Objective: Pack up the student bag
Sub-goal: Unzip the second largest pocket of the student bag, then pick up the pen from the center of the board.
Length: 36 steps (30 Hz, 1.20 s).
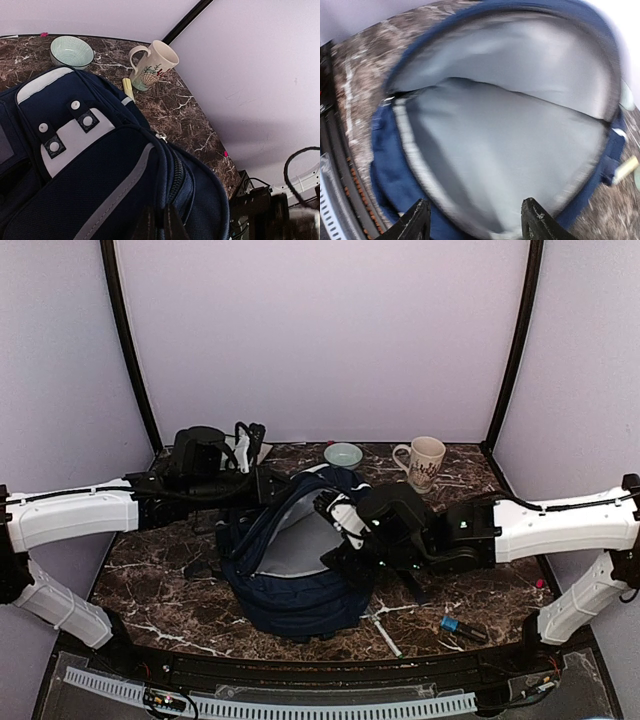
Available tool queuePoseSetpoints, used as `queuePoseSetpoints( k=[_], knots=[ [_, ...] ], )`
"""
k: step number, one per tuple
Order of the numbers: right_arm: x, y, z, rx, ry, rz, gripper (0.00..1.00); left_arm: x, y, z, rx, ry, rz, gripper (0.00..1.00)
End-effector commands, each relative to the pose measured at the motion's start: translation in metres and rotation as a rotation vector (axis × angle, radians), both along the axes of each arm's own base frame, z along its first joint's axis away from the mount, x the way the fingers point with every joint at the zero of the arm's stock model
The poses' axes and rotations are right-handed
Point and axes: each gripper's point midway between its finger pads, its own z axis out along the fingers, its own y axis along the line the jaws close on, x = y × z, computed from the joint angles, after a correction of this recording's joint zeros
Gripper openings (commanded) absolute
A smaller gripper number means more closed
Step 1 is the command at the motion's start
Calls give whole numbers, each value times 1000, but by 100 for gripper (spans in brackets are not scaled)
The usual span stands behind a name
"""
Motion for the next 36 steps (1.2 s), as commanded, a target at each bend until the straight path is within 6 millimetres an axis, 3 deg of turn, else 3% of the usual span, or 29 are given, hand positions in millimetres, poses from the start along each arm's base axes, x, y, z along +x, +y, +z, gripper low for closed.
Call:
queuePoseSetpoints(
  k=[1,9,17,22,36],
  knots=[
    [38,-47,2,26,59,-198,62,12,6,-11,30,-13,39,0],
    [71,-111,-15,1,163,-371,62,16,1,-26,86,6,5,0],
    [89,-157,-30,0,255,-494,63,17,-3,-36,112,30,-21,0],
    [96,-176,-43,-9,316,-553,63,15,-2,-40,120,43,-25,0],
    [100,-206,-72,-67,447,-685,64,10,3,-47,135,63,-23,0]
  ],
)
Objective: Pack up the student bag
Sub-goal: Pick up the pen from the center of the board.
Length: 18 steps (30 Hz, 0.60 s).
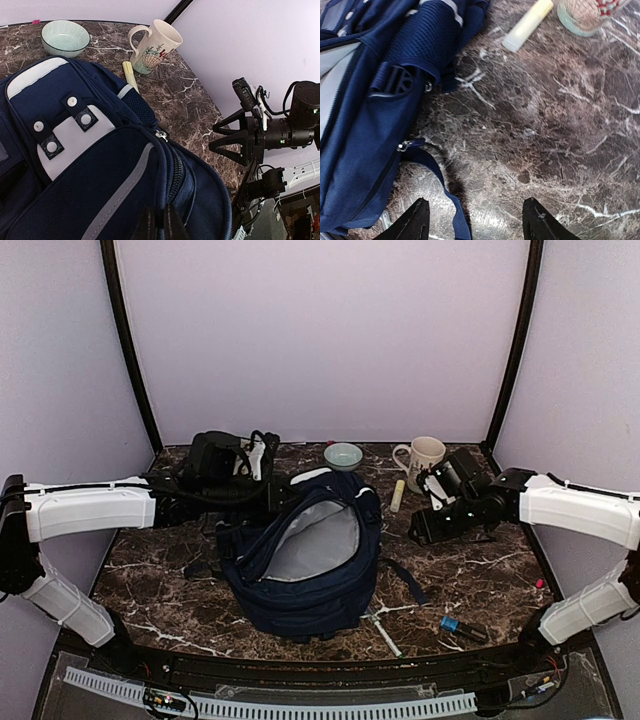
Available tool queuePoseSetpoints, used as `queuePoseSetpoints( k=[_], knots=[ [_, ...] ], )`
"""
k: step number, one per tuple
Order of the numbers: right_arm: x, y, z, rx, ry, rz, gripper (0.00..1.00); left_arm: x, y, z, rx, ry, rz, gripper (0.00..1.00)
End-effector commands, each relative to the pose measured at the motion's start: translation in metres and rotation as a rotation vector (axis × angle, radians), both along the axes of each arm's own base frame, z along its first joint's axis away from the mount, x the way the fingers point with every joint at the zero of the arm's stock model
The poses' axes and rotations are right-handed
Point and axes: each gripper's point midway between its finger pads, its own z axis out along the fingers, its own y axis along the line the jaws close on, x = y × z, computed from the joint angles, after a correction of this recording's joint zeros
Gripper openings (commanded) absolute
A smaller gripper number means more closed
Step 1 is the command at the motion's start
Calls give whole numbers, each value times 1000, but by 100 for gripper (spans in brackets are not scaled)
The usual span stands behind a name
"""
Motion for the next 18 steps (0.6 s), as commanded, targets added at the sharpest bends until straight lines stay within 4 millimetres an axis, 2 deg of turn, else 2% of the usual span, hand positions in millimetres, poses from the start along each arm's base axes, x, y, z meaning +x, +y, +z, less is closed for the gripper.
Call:
queuePoseSetpoints(
  k=[1,9,11,12,16,18],
  knots=[
    [-6,-15,-11,-21,69,-72,64,4,18,-16,67,35,48,0],
    [-24,-34,-21,-34,149,-146,66,3,19,-14,67,31,49,0],
    [-33,-34,-25,-23,177,-132,67,3,19,-15,68,30,47,0],
    [-48,-31,-32,6,237,-106,66,3,20,-14,71,24,43,0],
    [-57,-28,-36,68,246,-108,66,2,21,-14,79,21,42,0],
    [-56,-28,-36,83,233,-124,66,2,23,-15,90,21,47,0]
  ],
)
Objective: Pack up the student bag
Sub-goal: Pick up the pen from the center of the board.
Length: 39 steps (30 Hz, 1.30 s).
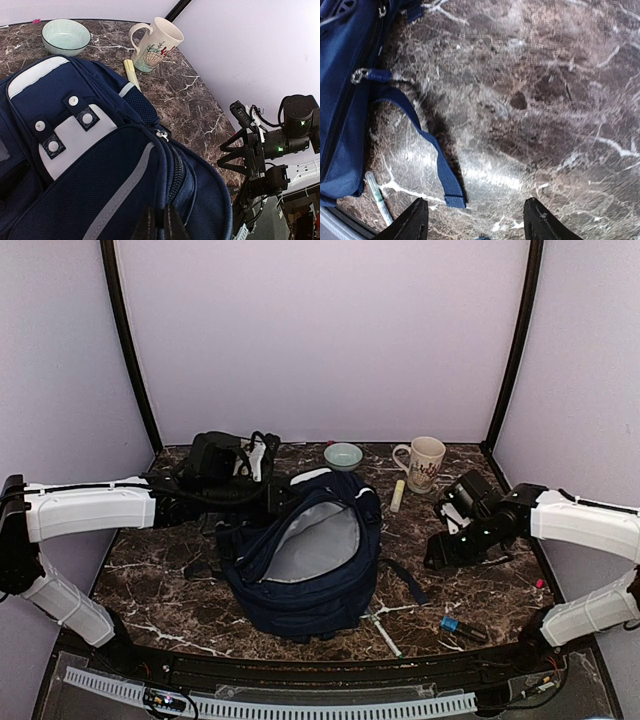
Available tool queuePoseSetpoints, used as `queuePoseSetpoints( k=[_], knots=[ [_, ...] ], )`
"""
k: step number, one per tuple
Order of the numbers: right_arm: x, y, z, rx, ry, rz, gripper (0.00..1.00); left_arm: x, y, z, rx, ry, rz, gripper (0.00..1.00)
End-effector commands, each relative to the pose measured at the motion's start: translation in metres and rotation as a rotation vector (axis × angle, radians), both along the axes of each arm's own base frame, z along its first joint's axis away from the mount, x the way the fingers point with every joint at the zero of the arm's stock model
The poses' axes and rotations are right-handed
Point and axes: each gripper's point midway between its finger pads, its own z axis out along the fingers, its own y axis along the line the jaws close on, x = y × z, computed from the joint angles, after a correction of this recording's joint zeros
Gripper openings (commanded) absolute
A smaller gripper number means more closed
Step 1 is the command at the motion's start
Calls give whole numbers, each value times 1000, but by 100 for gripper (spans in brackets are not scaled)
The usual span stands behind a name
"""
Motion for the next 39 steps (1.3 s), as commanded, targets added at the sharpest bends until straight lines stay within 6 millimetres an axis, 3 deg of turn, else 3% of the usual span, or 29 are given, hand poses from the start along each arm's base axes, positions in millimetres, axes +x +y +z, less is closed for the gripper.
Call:
queuePoseSetpoints(
  k=[1,5,13,18,22,26,32,39],
  knots=[
    [-2,6,2,70,-1,-33,66,2,24,-13,84,26,60,0],
    [25,16,10,76,-35,-104,66,-1,35,-16,115,26,85,0],
    [110,48,27,77,-124,-284,67,-9,43,-20,132,47,89,0],
    [174,57,17,56,-106,-372,67,-10,47,-16,120,46,110,0],
    [206,53,3,17,-118,-429,66,-10,49,-11,112,43,121,0],
    [227,41,-15,-44,-109,-480,64,-13,55,-10,109,39,138,0],
    [245,43,-29,-98,-116,-477,59,-15,63,-7,110,32,167,0],
    [249,48,-51,-116,-87,-456,51,-18,74,-5,107,32,204,0]
  ],
)
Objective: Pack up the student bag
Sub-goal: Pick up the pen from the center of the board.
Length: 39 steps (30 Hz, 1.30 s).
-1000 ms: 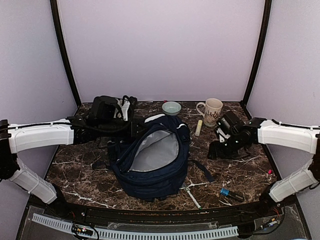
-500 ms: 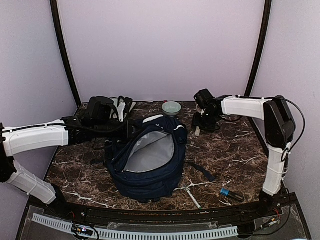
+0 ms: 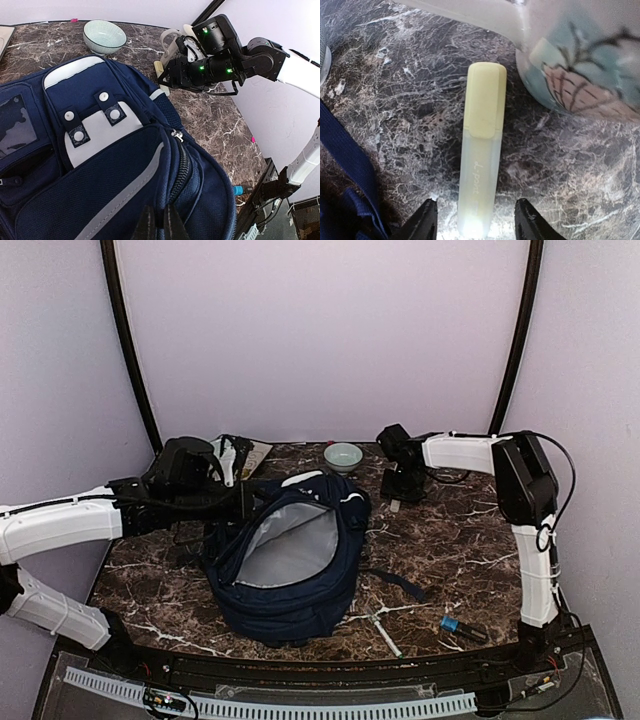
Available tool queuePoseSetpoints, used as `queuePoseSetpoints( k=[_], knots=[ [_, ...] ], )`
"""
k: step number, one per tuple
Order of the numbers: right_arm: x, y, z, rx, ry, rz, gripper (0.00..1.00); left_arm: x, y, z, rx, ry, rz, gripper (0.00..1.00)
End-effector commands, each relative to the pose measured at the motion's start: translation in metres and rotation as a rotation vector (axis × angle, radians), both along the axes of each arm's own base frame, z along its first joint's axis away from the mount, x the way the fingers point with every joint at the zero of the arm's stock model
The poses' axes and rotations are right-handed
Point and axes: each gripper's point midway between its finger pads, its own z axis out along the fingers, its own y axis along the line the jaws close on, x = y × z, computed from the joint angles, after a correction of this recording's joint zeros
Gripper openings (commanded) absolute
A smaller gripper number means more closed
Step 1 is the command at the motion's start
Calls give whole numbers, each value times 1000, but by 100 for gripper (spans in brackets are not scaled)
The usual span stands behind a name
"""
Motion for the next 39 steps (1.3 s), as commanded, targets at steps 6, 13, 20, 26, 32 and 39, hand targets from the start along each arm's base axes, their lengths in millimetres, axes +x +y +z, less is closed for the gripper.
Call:
queuePoseSetpoints(
  k=[6,13,20,26,32,39],
  knots=[
    [-3,0,-25,-18,44,7,37,-3,34,-10,39,28,116,0],
    [-21,1,-34,-14,77,47,17,-4,36,-10,32,26,125,0],
    [-61,26,-42,10,119,201,9,-3,32,-11,20,31,119,0],
    [-100,53,-33,80,106,310,8,-1,25,-12,16,38,96,0],
    [-117,46,-16,42,62,371,8,0,18,-11,12,52,76,0],
    [-137,19,0,-9,27,378,8,1,15,-8,7,67,73,0]
  ],
)
